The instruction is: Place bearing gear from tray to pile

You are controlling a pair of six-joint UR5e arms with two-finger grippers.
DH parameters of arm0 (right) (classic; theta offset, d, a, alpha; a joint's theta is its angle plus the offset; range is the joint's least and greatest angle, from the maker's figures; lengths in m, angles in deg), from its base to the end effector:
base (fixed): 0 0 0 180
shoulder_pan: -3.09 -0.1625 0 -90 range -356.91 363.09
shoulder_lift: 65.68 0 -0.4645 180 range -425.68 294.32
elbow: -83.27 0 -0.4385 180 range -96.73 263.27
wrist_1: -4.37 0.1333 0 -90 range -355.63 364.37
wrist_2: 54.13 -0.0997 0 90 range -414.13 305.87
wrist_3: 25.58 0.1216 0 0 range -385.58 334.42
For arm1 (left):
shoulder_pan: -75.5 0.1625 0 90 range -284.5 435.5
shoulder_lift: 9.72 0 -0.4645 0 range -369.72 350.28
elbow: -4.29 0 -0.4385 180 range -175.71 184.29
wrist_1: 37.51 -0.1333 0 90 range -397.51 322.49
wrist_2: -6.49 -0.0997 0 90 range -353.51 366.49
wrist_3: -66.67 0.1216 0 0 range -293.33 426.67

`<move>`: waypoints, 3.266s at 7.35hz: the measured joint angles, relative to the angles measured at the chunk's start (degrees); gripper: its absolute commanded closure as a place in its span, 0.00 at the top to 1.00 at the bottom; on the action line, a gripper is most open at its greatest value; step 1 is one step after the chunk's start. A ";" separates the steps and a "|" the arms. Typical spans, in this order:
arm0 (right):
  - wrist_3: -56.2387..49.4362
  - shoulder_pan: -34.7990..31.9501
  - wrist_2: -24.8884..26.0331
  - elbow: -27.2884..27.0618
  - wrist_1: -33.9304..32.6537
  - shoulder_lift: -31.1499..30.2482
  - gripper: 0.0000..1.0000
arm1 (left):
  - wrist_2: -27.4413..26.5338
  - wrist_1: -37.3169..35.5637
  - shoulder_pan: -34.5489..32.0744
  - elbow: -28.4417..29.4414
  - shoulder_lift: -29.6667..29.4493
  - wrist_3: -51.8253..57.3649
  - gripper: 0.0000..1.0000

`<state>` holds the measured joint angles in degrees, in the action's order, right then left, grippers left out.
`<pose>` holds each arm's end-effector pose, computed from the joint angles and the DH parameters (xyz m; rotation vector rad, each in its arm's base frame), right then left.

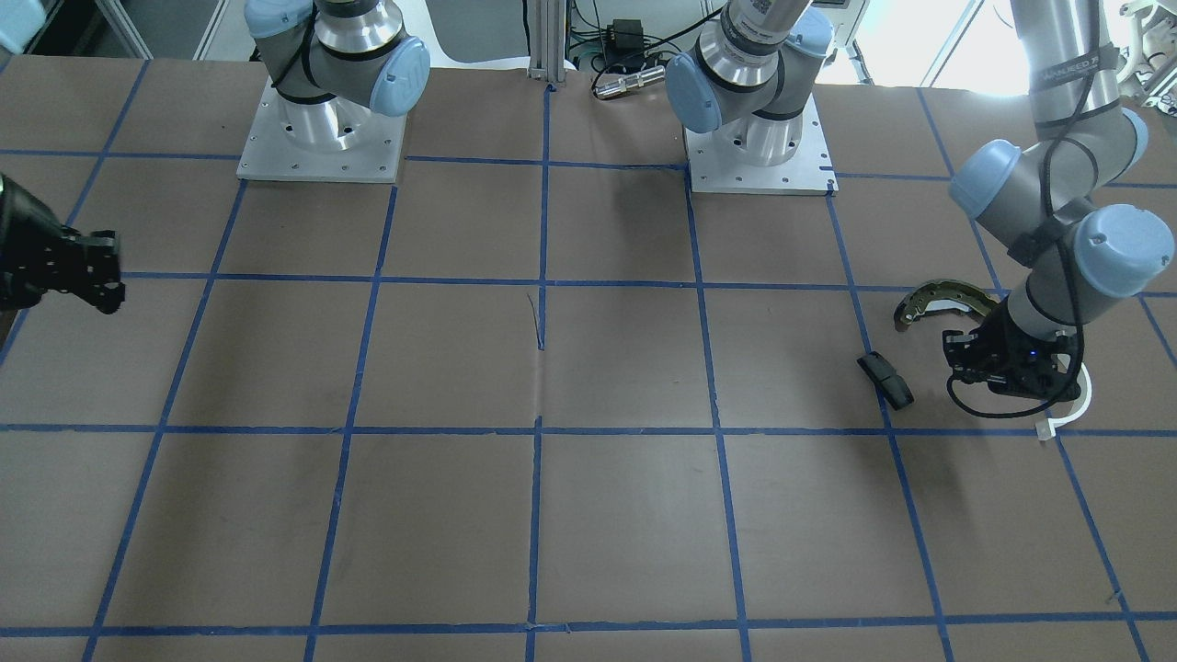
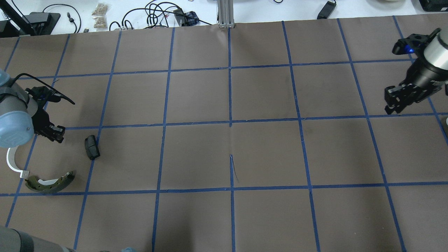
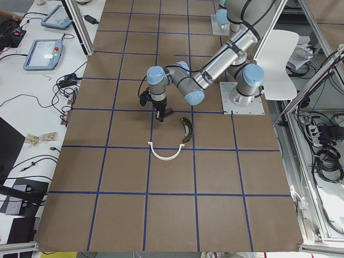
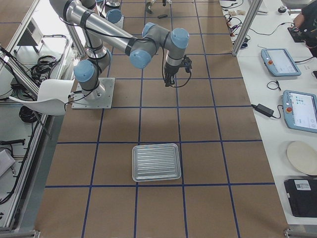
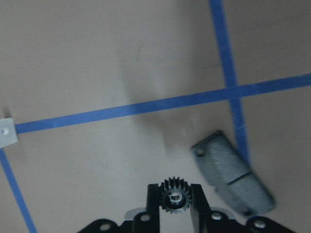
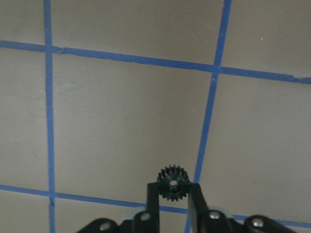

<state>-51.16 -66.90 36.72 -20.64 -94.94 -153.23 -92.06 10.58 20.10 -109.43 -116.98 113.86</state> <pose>-0.0560 -0.5380 0.3702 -0.1521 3.0984 0.1851 0.2291 -0.5350 0.1999 0.3288 2.9975 0.1291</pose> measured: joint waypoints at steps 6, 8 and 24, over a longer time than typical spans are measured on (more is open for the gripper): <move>58.24 -36.51 -3.03 0.31 -27.23 17.48 0.19 | 8.57 -0.52 7.70 0.58 -3.47 7.11 0.69; 65.33 -41.76 -3.05 1.76 -34.52 24.22 0.46 | 10.98 -0.38 7.65 0.78 -2.92 5.25 0.84; 35.64 -25.80 -1.13 13.98 5.57 -3.24 1.00 | 10.73 5.44 -45.26 8.72 -0.93 -59.54 1.00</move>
<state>-15.52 -92.70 35.59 -6.66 -89.36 -156.47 -81.33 16.02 -25.16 -100.72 -117.92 54.32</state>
